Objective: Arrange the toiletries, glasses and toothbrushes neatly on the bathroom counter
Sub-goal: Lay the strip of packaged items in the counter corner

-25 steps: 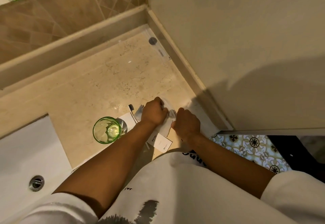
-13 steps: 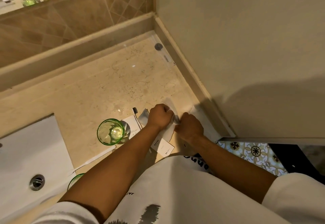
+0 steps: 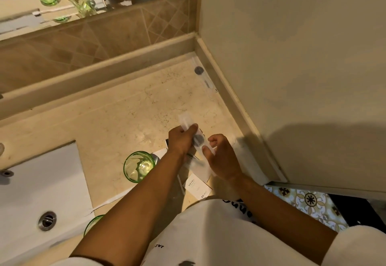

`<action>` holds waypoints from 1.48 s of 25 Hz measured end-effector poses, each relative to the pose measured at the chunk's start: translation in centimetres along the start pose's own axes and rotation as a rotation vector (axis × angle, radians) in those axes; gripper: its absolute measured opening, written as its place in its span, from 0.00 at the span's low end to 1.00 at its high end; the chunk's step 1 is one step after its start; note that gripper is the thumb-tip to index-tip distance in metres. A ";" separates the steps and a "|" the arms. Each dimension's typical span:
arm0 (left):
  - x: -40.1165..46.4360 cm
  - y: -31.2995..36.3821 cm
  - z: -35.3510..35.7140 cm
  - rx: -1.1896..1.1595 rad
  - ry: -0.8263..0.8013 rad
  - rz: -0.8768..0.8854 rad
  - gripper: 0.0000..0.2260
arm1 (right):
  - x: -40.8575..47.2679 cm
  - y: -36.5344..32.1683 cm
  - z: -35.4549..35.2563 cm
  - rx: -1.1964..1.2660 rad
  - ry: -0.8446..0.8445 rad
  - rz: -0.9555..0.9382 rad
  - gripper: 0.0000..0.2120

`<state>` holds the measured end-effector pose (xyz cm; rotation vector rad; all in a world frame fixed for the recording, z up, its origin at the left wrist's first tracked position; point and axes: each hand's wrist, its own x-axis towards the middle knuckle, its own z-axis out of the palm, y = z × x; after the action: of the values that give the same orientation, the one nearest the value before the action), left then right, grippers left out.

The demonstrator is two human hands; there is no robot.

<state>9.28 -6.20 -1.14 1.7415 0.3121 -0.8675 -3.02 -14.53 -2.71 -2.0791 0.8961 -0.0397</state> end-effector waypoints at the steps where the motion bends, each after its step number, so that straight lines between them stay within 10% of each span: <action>1: 0.2 0.5 -0.5 -0.076 0.001 -0.009 0.10 | 0.4 -0.3 -0.1 0.024 -0.041 0.055 0.16; 11: 0.3 4.1 -3.3 -0.079 -0.241 -0.043 0.07 | 4.9 -4.7 -0.8 0.146 -0.068 0.047 0.05; 24: 11.0 10.8 -0.9 -0.119 -0.072 -0.004 0.08 | 12.5 -4.3 0.4 0.393 -0.071 0.141 0.11; 37: 18.6 13.1 -0.1 0.332 -0.171 0.116 0.14 | 18.4 -3.0 1.7 0.372 0.038 0.199 0.10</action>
<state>30.12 -14.69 -4.47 1.9511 -0.0502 -1.0184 12.95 -23.43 -6.71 -1.6442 1.0297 -0.1306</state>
